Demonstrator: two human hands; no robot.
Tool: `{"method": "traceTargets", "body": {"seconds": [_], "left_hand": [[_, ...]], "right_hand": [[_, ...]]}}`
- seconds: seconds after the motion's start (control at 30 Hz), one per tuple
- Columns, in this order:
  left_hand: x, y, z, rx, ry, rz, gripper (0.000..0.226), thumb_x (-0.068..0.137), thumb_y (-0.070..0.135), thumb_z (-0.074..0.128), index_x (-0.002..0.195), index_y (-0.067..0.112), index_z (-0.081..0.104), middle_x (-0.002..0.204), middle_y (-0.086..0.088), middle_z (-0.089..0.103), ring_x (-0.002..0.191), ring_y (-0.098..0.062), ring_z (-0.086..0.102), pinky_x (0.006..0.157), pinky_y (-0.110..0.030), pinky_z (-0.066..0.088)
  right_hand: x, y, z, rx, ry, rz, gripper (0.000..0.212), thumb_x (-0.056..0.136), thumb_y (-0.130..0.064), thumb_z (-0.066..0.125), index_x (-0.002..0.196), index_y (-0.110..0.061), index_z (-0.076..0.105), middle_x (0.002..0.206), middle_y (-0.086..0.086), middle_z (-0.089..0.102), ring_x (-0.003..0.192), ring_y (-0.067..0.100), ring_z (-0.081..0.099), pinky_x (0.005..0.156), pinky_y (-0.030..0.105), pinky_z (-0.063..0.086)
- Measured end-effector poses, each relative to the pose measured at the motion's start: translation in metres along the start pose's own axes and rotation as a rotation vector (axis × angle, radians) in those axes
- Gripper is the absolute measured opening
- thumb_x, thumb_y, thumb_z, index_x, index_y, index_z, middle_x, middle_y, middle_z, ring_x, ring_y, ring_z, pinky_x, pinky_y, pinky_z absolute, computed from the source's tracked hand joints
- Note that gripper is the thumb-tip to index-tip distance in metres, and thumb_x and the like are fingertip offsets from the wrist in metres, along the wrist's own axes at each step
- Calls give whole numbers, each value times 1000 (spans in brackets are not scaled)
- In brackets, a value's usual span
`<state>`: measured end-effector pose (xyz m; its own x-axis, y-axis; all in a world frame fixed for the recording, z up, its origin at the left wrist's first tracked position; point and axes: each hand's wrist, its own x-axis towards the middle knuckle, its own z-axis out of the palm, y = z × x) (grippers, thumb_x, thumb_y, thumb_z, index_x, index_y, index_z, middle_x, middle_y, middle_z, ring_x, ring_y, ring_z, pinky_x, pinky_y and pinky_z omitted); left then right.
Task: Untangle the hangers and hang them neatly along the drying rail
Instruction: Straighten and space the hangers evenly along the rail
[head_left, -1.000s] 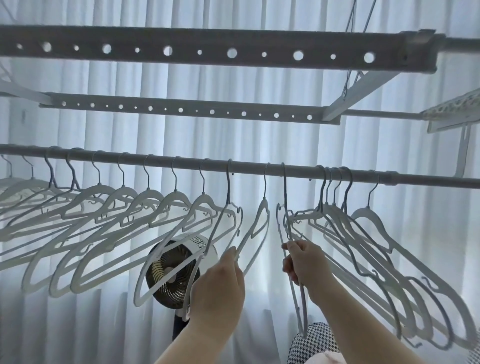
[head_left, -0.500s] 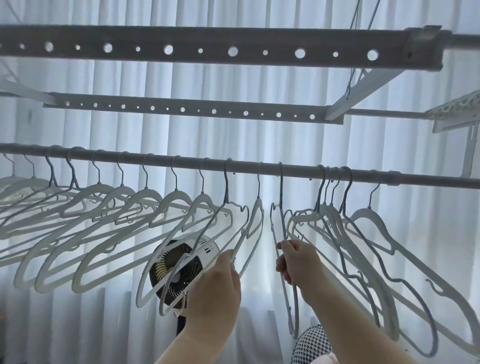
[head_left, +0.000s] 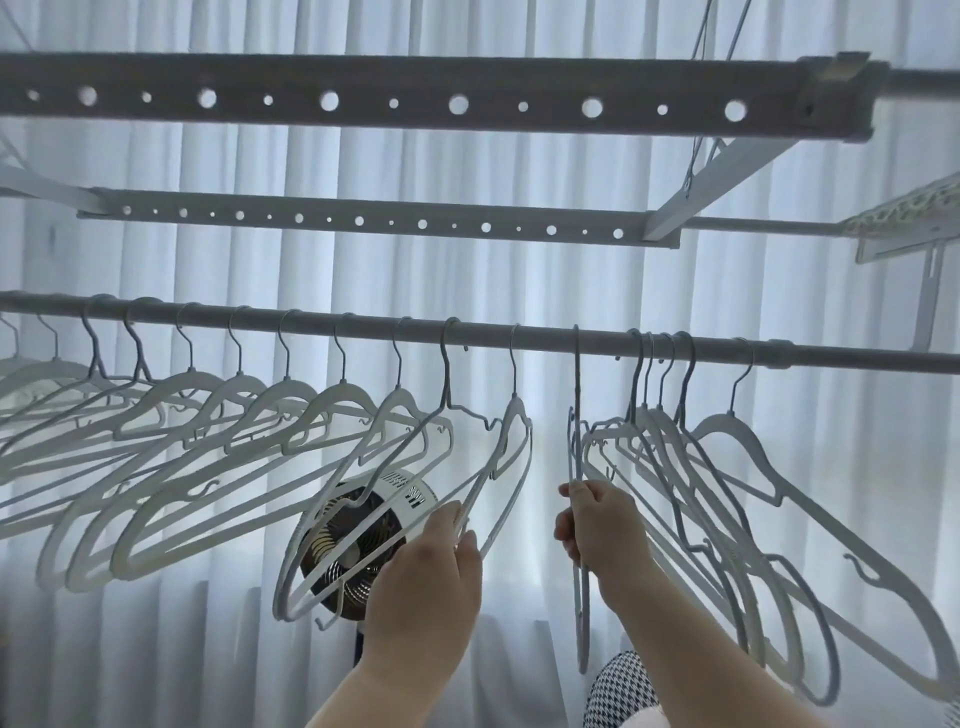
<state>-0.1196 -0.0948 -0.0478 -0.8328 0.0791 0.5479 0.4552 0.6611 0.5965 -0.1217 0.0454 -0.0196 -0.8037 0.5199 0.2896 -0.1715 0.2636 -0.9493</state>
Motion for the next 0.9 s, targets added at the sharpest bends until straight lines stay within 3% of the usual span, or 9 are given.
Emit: {"method": "traceTargets", "body": {"seconds": [0.23, 0.37, 0.43, 0.53, 0.6, 0.67, 0.73, 0.8, 0.9], "left_hand": [[-4, 1, -7, 1, 8, 33, 47, 95, 38, 34, 139, 26, 26, 133, 6, 51, 123, -15, 46, 94, -24, 37], [-5, -6, -11, -3, 29, 98, 53, 93, 40, 37, 141, 27, 20, 145, 10, 33, 135, -9, 27, 106, -22, 25], [-5, -10, -10, 12, 55, 137, 53, 92, 41, 38, 140, 26, 24, 146, 10, 29, 137, -9, 23, 110, -22, 20], [-5, -14, -8, 23, 177, 275, 48, 86, 43, 40, 124, 16, 52, 129, -1, 55, 124, -19, 47, 102, -28, 30], [-5, -14, -9, -16, 245, 375, 47, 80, 39, 39, 109, 11, 62, 112, -7, 66, 111, -16, 50, 94, -32, 37], [-8, -13, -7, -101, 272, 448, 44, 80, 34, 39, 105, 9, 65, 108, -9, 68, 107, -13, 42, 98, -24, 39], [-12, -10, -7, -192, 296, 498, 41, 81, 31, 40, 102, 9, 66, 107, -8, 68, 106, -11, 42, 100, -25, 35], [-19, -3, -6, -260, 308, 557, 36, 80, 28, 41, 97, 10, 67, 101, -1, 67, 102, -9, 45, 94, -19, 32], [-33, 9, -6, -417, 233, 547, 31, 78, 32, 43, 92, 21, 68, 95, 24, 59, 91, 7, 50, 87, 0, 31]], "right_hand": [[-1, -1, -2, -38, -28, 11, 27, 96, -9, 34, 74, -13, 49, 49, 4, 49, 18, 2, 32, 26, 12, 26], [-4, -1, -1, -55, -26, 19, 23, 96, -13, 36, 77, -13, 48, 51, 4, 54, 24, 5, 40, 30, 15, 32], [-7, -4, -1, -25, -18, 24, 21, 97, -17, 38, 80, -11, 50, 59, 5, 56, 36, 10, 46, 35, 19, 39], [-15, -5, -4, -132, 65, -43, 26, 96, -22, 40, 106, -4, 55, 77, 5, 61, 64, 20, 57, 62, 32, 52], [-27, -6, -11, -362, 138, -121, 36, 96, -24, 39, 125, -6, 49, 104, 6, 64, 98, 24, 60, 89, 31, 44], [-44, -8, -20, -483, 188, -221, 36, 96, -20, 40, 129, -10, 47, 122, 3, 60, 110, 19, 55, 89, 24, 37], [-62, -11, -31, -552, 254, -393, 30, 94, -13, 42, 121, -10, 55, 118, 2, 61, 97, 13, 54, 80, 18, 34], [-73, -13, -44, -574, 355, -572, 26, 90, -11, 46, 109, -7, 63, 107, 4, 65, 91, 14, 51, 81, 16, 32], [-80, -19, -67, -541, 484, -640, 30, 81, -15, 46, 101, -4, 66, 93, -3, 58, 90, 13, 46, 82, 22, 33]]}}
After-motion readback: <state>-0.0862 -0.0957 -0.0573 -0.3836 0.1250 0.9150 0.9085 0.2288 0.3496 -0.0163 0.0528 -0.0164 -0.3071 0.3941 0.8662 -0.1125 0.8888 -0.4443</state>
